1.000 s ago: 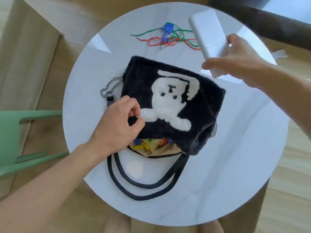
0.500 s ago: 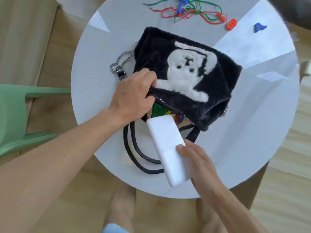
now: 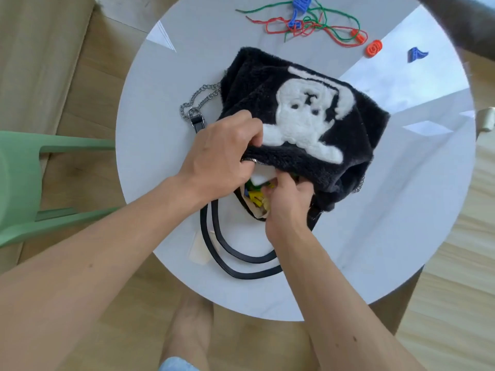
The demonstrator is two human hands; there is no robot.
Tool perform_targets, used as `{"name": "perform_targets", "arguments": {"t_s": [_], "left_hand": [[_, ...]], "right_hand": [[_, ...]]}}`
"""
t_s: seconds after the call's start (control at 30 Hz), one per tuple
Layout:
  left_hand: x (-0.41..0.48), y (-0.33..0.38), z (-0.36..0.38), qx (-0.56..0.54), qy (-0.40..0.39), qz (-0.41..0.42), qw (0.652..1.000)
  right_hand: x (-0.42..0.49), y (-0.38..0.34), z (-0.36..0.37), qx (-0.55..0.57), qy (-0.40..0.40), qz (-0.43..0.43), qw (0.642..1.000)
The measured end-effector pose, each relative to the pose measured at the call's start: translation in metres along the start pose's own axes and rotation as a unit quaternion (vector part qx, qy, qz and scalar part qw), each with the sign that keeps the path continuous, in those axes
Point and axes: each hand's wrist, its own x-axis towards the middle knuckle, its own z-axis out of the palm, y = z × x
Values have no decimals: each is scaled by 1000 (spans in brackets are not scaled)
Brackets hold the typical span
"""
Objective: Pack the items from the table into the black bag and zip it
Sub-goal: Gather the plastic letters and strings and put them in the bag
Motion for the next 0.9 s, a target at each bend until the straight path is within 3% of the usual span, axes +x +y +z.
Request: {"name": "perform_targets", "arguments": {"t_s": [0.13,0.33,0.53,0.67,0.77,0.83,0.9], "left_hand": [[1,5,7,-13,-1,4,1000],[8,4,14,-9,-19,-26,999],[9,1,19,11,-89,-43,995],[10,0,11,38,-128,-37,990],[16,3,-2,62,-157,-18,985],[28,6,-13,48,-157,-28,986],[49,7,-22,10,-127,-47,991]], "right_hand": [[10,-18,24,156,17,-7,988],[28,-25,28,27,70,-40,996],[21,-33,-4,-178,-80,-28,980],[1,-53,-34,-357,-240,-15,903],[-10,-97,-49,-415,-339,-2,844],[-2,-135,-53,-420,-349,-33,837],[20,-174,-50,-409,-293,-109,857]]}}
